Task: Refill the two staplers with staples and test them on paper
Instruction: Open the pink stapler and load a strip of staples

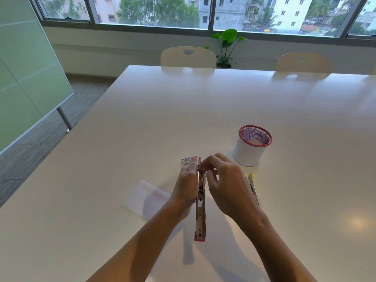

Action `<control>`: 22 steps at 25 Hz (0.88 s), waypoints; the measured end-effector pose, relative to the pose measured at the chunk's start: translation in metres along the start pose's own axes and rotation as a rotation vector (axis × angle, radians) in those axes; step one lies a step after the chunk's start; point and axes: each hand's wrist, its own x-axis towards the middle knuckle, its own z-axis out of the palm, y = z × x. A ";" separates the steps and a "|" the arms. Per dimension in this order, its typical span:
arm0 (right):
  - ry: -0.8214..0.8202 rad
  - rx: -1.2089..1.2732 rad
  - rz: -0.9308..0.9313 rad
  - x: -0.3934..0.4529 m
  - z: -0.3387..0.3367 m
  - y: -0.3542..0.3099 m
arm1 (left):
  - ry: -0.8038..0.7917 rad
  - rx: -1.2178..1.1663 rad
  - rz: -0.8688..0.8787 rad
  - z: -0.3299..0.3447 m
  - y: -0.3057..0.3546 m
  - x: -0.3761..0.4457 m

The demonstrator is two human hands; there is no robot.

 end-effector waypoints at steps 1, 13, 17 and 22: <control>0.001 0.035 0.023 -0.001 -0.001 -0.001 | -0.002 0.001 0.005 -0.001 0.000 0.000; -0.216 0.298 0.012 -0.006 -0.020 0.006 | -0.028 -0.075 0.030 -0.003 0.003 -0.004; -0.193 0.290 -0.029 -0.009 -0.023 0.005 | -0.019 -0.120 -0.004 -0.002 0.006 -0.005; -0.160 0.266 -0.040 -0.012 -0.024 0.002 | -0.021 -0.159 -0.034 -0.001 0.005 -0.008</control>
